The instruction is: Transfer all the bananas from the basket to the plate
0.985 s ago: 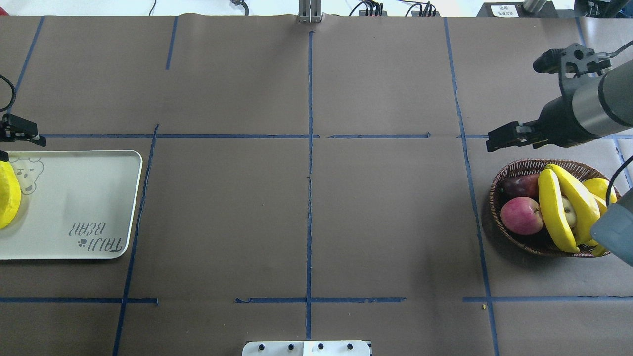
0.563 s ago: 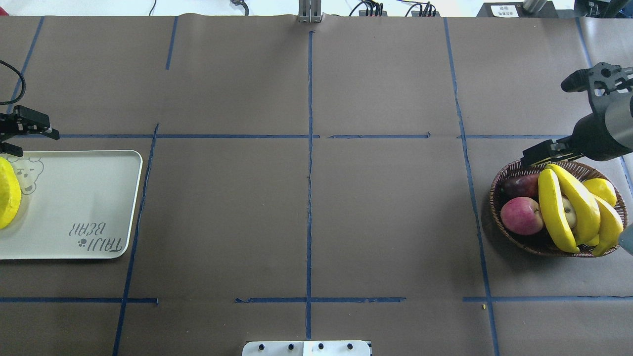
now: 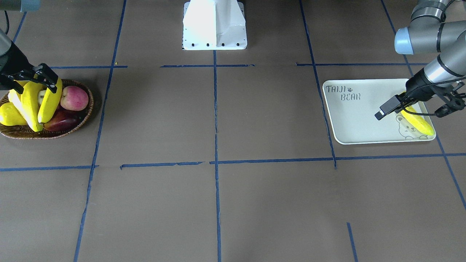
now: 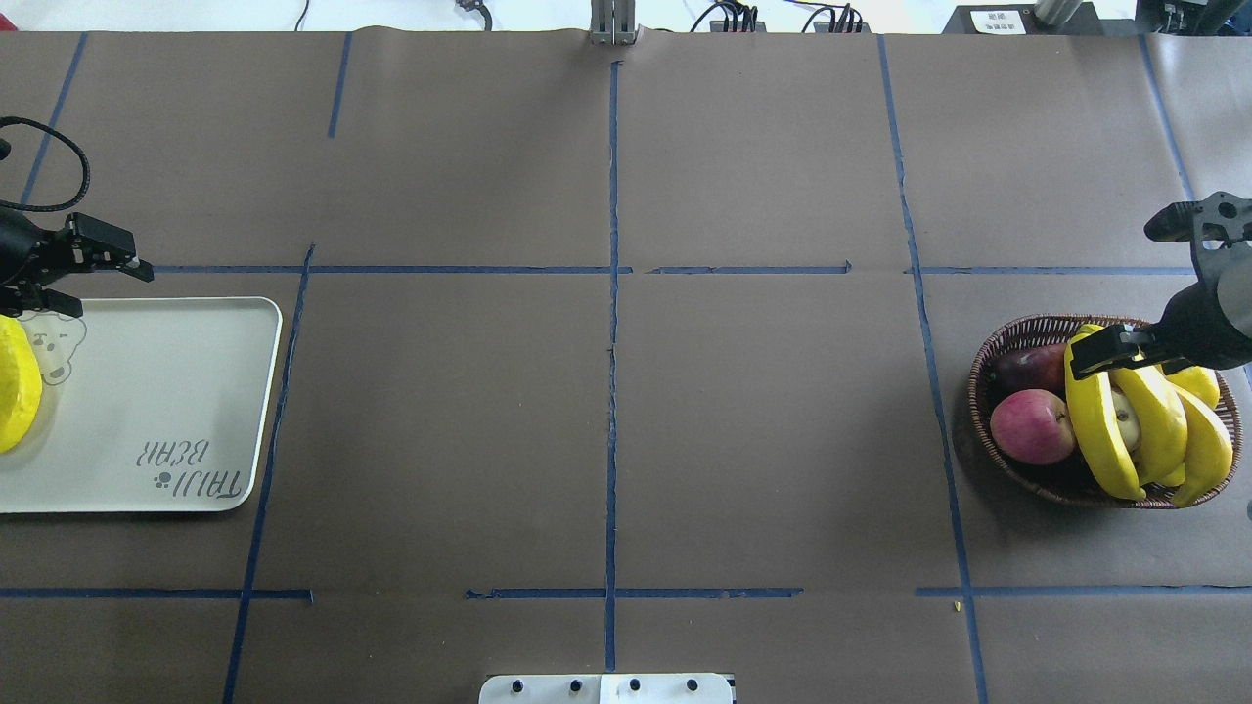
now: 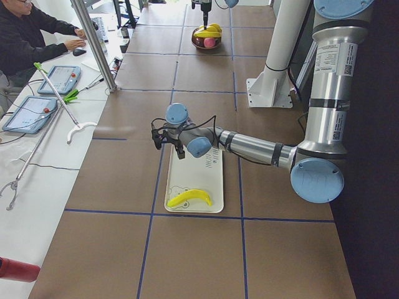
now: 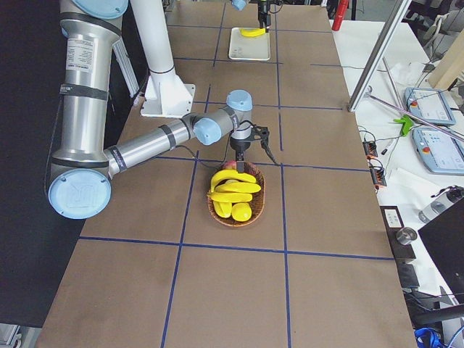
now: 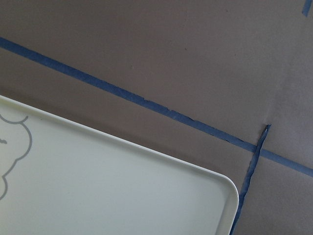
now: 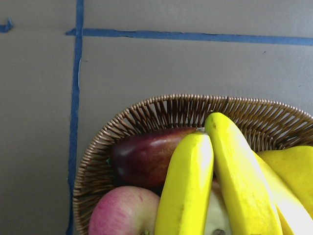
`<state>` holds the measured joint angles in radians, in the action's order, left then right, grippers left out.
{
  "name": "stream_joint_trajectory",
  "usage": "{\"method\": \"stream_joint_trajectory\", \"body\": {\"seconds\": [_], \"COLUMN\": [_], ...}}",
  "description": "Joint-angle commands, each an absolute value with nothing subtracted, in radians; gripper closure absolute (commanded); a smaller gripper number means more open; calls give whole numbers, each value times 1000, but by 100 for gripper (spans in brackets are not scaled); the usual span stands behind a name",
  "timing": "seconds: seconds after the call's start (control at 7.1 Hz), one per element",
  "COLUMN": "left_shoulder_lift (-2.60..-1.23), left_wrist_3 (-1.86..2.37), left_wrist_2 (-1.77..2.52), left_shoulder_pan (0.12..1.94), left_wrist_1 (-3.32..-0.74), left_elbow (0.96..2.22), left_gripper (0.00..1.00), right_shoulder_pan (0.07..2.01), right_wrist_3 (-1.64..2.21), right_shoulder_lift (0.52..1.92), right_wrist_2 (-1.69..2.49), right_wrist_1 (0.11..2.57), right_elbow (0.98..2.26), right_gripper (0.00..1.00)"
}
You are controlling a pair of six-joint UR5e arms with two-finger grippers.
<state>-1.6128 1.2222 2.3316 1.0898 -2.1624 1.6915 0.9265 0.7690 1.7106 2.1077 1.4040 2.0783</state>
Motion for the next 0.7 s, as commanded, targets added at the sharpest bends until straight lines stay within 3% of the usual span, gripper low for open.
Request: {"method": "stream_joint_trajectory", "body": {"seconds": [0.0, 0.56], "left_shoulder_lift": [-1614, -1624], "left_wrist_3": [1224, 1258], "left_wrist_2": [2335, 2333], "left_shoulder_pan": [1089, 1083], "left_wrist_1": [-2163, -2164], "left_elbow": [1693, 1694], "left_gripper": [0, 0], "right_shoulder_pan": [837, 767], "right_wrist_3": [773, 769], "right_shoulder_lift": [1755, 1776], "right_wrist_2": [2102, 2086], "right_wrist_1": [1351, 1359], "right_elbow": [2074, 2065], "right_gripper": [0, 2]}}
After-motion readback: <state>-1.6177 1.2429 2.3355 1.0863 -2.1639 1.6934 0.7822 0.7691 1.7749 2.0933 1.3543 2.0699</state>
